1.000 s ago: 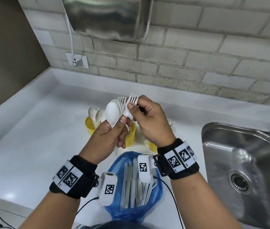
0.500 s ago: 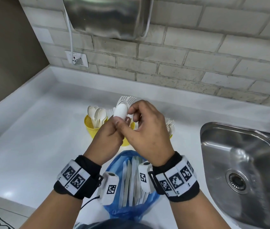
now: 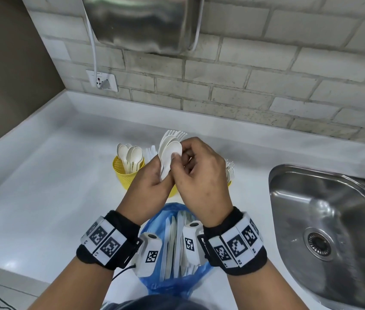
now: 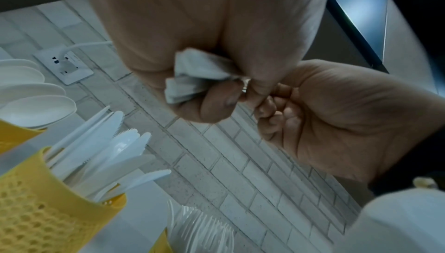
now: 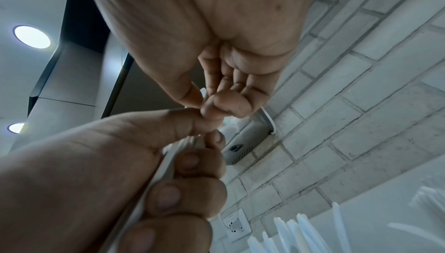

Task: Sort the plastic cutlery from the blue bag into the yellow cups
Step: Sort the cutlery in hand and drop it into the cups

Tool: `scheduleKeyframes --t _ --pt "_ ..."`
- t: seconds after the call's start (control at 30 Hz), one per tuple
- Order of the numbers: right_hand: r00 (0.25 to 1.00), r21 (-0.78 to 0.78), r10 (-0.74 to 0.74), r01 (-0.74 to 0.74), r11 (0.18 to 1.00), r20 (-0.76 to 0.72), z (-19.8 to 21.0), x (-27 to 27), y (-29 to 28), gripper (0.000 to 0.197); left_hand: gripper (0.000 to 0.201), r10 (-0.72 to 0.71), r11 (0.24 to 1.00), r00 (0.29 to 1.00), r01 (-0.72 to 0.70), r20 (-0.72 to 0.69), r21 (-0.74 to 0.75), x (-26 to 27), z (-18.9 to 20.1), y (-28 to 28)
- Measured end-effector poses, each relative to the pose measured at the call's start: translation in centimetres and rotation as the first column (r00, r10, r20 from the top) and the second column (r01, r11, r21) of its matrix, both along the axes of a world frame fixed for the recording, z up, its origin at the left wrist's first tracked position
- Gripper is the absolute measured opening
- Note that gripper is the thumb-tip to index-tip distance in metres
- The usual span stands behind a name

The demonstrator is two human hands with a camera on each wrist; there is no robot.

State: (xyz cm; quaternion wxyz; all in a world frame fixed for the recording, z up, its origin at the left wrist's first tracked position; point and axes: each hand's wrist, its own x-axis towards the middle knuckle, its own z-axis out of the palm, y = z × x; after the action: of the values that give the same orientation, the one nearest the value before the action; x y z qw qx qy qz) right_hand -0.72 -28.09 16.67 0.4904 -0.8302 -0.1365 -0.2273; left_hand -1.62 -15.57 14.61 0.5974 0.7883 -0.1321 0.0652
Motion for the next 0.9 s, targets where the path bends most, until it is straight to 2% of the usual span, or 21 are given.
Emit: scheduleKeyframes --t 0.07,0.13,0.37,0.47,0.6,0.8,0.9 --pt "0.999 0.072 0.023 -0.021 0.997 -0.038 0.1 -0.1 -0.1 0.02 0.018 0.003 1.0 1.0 -0.003 0.011 0.001 -0.1 0.1 0.0" --pt "0.998 0.09 0.043 -0.04 0.995 -0.035 0.1 -0.1 -0.2 0.025 0.02 -0.006 1.0 1.0 0.006 0.017 0.003 -0.2 0.3 0.0" --pt "0.999 0.098 0.031 -0.032 0.995 0.014 0.5 0.1 -0.3 0.014 0.037 -0.051 0.998 0.997 0.049 0.055 0.049 -0.6 0.9 -0.2" --pt "0.998 0.093 0.065 -0.063 0.994 -0.016 0.6 0.1 -0.6 0.012 0.031 -0.047 0.996 0.997 0.042 0.06 0.079 -0.6 0.7 -0.1" --pt "0.99 0.201 0.121 -0.103 0.974 -0.078 0.8 0.0 -0.7 0.013 0.03 -0.047 0.995 0.997 0.042 0.055 0.092 -0.7 0.7 -0.1" --pt "0.995 0.391 0.075 -0.043 0.919 -0.067 0.9 -0.3 -0.7 0.017 0.026 0.018 0.998 1.0 -0.018 0.003 0.06 -0.7 0.2 -0.1" --pt "0.992 0.376 0.083 -0.042 0.926 -0.094 1.0 0.0 -1.0 0.02 0.022 0.042 0.997 0.999 -0.042 -0.01 0.061 -0.7 -0.2 0.0"
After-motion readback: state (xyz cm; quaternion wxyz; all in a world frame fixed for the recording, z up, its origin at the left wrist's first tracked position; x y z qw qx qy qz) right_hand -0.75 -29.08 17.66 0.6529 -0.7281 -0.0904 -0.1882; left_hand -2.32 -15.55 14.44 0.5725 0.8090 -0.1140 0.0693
